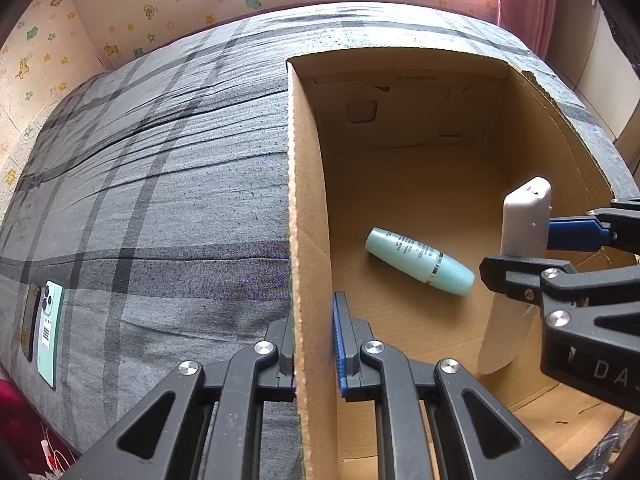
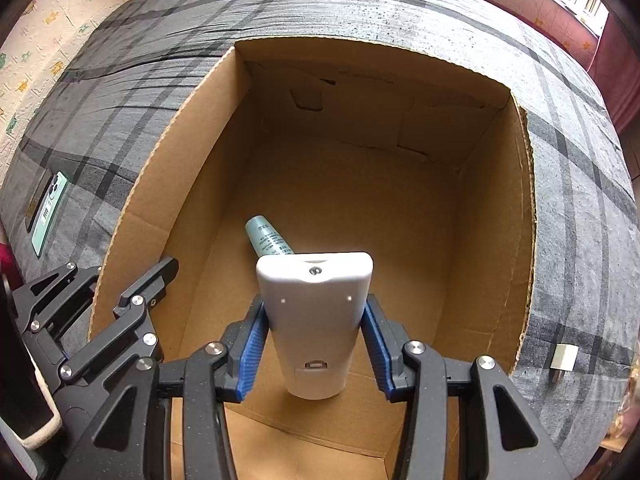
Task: Organize rigid objects
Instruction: 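Lift the white remote with the right tool and carry it into the box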
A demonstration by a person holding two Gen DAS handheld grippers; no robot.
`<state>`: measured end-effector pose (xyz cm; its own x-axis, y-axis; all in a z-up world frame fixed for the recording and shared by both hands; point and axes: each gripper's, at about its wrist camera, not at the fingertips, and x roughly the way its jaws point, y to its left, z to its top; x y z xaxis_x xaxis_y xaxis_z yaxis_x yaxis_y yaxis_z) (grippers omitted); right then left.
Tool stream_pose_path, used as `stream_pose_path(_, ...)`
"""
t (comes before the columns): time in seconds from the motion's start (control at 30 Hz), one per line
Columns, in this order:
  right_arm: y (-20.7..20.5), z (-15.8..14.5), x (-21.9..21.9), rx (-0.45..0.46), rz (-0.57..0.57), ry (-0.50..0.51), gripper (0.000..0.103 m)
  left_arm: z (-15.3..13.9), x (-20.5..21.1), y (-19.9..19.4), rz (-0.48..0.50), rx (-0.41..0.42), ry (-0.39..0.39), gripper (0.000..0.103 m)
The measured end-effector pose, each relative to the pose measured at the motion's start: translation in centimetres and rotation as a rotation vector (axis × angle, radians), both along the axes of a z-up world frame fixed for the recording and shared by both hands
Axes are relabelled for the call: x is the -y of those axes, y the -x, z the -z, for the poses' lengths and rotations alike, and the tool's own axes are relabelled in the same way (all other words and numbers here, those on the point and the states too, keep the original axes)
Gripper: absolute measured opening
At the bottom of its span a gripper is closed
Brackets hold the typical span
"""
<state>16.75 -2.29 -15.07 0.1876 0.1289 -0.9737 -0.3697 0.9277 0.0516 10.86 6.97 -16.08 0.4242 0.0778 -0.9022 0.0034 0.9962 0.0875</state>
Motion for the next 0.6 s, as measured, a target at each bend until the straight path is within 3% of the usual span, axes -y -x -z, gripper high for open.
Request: stream_pose_path(0.6, -2.3, 3.8, 0.1, -0.128, 0.047, 0.012, 0.050, 0.0, 0.0, 0.1, -0.002, 0.000, 0.006, 0.014)
